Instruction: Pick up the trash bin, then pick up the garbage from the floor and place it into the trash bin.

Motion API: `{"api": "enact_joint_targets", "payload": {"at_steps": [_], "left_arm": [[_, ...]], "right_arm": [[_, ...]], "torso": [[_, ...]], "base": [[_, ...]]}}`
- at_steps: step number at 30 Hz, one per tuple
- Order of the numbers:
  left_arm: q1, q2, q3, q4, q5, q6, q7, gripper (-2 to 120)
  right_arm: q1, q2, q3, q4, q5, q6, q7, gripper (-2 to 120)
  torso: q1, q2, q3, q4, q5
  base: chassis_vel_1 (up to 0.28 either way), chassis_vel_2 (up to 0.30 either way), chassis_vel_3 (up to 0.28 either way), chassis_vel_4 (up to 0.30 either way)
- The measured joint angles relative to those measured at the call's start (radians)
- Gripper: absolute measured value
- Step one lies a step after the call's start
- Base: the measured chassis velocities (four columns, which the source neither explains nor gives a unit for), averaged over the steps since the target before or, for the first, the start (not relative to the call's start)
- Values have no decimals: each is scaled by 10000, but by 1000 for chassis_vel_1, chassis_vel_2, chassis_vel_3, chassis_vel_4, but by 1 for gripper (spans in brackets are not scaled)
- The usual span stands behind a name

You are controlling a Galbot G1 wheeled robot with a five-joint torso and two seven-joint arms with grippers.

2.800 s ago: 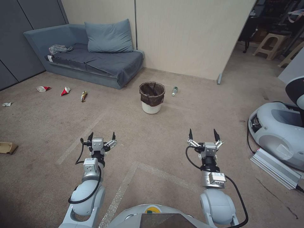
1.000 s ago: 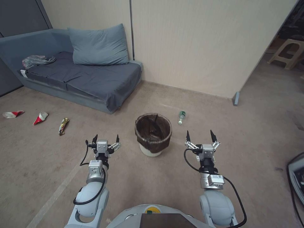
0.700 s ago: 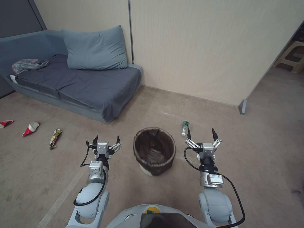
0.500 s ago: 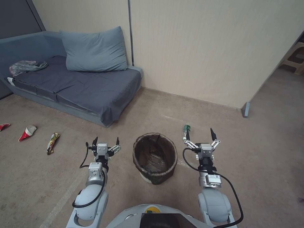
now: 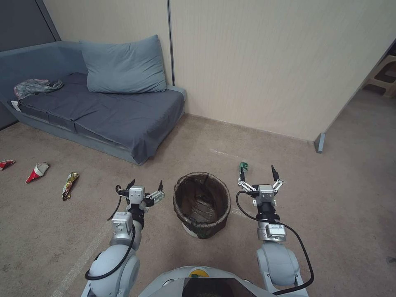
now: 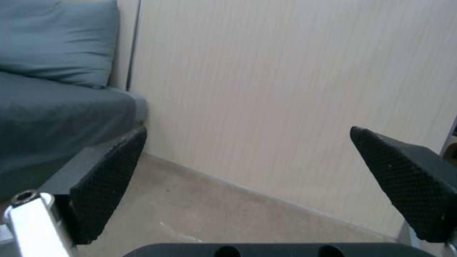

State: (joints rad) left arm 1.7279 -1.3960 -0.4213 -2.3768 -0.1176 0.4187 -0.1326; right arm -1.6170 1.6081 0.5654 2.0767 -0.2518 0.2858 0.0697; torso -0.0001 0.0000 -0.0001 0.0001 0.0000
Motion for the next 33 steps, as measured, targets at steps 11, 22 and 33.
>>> {"api": "enact_joint_targets", "payload": {"at_steps": [11, 22, 33], "left_arm": [[-357, 17, 393, -537, -3396, 2861, -399, 94], [-760, -72, 304, 207, -4756, 3267, -366, 100], [-1217, -221, 316, 1428, -4809, 3221, 68, 98]], "right_arm": [[-78, 0, 146, 143, 5, -42, -14, 100], [-123, 0, 100, 184, 9, 83, -58, 100], [-309, -1, 83, 328, -65, 215, -121, 100]], "torso": [[0, 0, 0, -2, 1], [0, 0, 1, -1, 0], [0, 0, 1, -1, 0]], "base": [[0, 0, 0, 0], [0, 0, 0, 0], [0, 0, 0, 0]]}}
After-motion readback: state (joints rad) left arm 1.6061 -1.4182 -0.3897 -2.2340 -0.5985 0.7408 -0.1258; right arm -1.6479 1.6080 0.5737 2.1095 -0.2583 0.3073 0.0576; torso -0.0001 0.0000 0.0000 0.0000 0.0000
